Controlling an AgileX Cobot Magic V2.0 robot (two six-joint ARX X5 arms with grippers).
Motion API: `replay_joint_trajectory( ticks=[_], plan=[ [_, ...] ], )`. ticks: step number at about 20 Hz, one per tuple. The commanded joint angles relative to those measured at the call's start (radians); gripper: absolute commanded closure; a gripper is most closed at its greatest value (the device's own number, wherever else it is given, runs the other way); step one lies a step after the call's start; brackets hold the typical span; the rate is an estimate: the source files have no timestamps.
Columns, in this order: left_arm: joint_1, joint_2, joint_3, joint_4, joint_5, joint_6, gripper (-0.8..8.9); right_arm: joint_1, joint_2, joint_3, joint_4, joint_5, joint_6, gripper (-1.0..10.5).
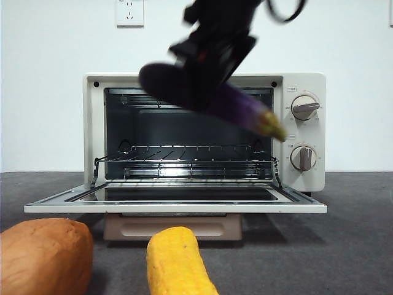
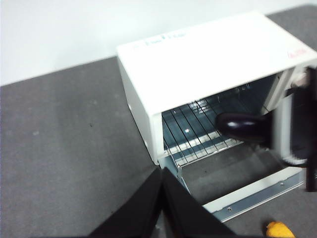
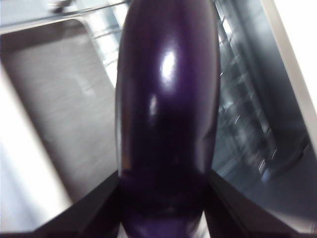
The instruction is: Take the eggplant from the table,put the eggplant in the oven
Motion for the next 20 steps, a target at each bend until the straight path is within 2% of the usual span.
replay_joint_trajectory(
  ticks=[1,4,6,7,9,13,18,20],
  plan=[
    [-0.003,-0.013,0.013,0.009,-0.003,-0.001,8.06,0.011,0.076,0.028,0.112,0.055,-0.136,8.4],
    [-0.003,-0.030,0.013,-0.013,-0.004,0.004,8.06,0.011,0.165,0.028,0.250,0.159,-0.274,8.4],
    [-0.003,-0.030,0.013,-0.023,-0.005,0.008,8.06,0.005,0.212,0.028,0.306,0.164,-0.304,8.4],
    [-0.003,-0.030,0.013,-0.023,-0.005,0.011,8.06,0.000,0.233,0.028,0.334,0.179,-0.304,8.4],
    [-0.004,-0.030,0.012,-0.024,-0.005,0.014,8.06,-0.002,0.277,0.028,0.384,0.263,-0.304,8.2],
    [-0.003,-0.029,0.010,-0.034,-0.006,0.014,8.06,-0.012,0.299,0.028,0.392,0.252,-0.253,6.0],
    [-0.003,-0.029,0.010,-0.034,-0.006,0.014,8.06,-0.008,0.299,0.028,0.399,0.272,-0.221,5.9],
    [-0.003,-0.028,0.010,-0.034,-0.006,0.014,8.06,0.003,0.299,0.028,0.416,0.321,-0.217,5.9]
  ],
)
